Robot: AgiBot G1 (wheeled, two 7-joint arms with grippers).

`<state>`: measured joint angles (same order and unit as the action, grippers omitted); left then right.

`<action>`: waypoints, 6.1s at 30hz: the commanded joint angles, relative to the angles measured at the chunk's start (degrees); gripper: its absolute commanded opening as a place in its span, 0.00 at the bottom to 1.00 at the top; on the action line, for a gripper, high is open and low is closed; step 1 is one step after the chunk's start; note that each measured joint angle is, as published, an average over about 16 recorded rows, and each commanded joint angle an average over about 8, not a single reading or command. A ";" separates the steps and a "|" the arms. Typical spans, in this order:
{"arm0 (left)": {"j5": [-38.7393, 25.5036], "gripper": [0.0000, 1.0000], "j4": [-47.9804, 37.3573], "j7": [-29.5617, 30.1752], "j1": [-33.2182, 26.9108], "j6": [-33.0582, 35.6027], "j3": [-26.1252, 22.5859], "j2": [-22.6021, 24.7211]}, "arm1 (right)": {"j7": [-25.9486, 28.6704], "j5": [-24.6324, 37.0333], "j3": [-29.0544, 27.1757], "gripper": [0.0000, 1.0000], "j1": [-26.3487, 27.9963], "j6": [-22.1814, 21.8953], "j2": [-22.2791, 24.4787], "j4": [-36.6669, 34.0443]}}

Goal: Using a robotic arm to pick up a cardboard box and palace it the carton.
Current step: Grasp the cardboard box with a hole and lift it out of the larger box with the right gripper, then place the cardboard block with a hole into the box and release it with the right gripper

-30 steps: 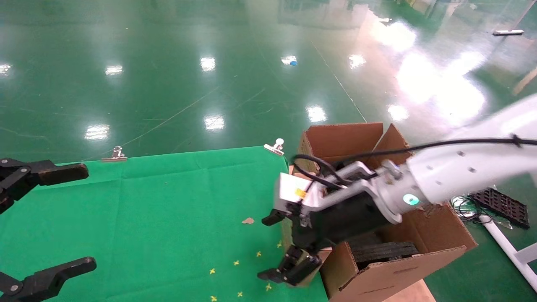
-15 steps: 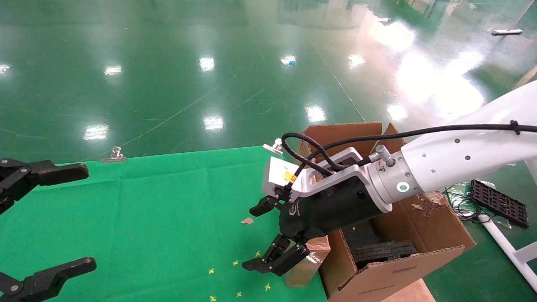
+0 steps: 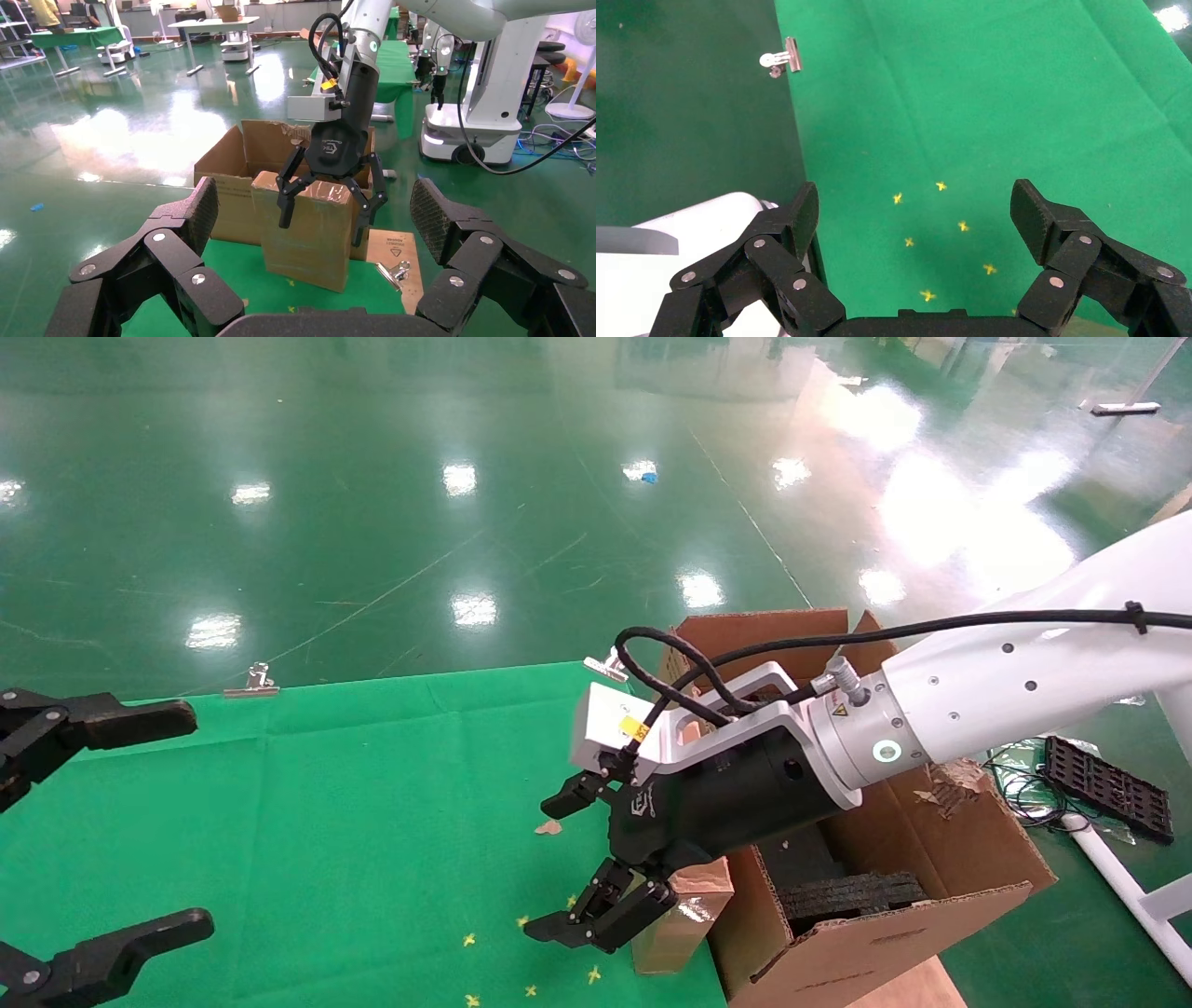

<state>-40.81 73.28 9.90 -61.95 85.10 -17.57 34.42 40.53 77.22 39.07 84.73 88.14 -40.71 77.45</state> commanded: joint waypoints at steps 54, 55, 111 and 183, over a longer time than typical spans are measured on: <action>0.05 1.00 -0.04 -0.03 -0.03 0.00 -0.05 0.00 | 3.44 15.68 12.32 1.00 9.89 1.40 -8.51 -0.85; 0.05 1.00 -0.04 -0.03 -0.03 0.00 -0.05 0.00 | 3.68 16.59 13.12 1.00 10.71 1.42 -8.93 -0.91; 0.14 1.00 -0.04 -0.10 -0.06 -0.05 -0.18 -0.06 | 18.96 0.66 51.14 1.00 40.83 1.66 -9.60 -20.12; 0.25 0.00 -0.04 -0.18 -0.10 -0.12 -0.34 -0.12 | 12.77 -24.82 76.81 0.00 42.79 0.18 -22.09 -52.01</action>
<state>-40.56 73.23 9.72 -62.06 84.98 -17.92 34.30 53.73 52.48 115.79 128.02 88.20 -62.46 25.11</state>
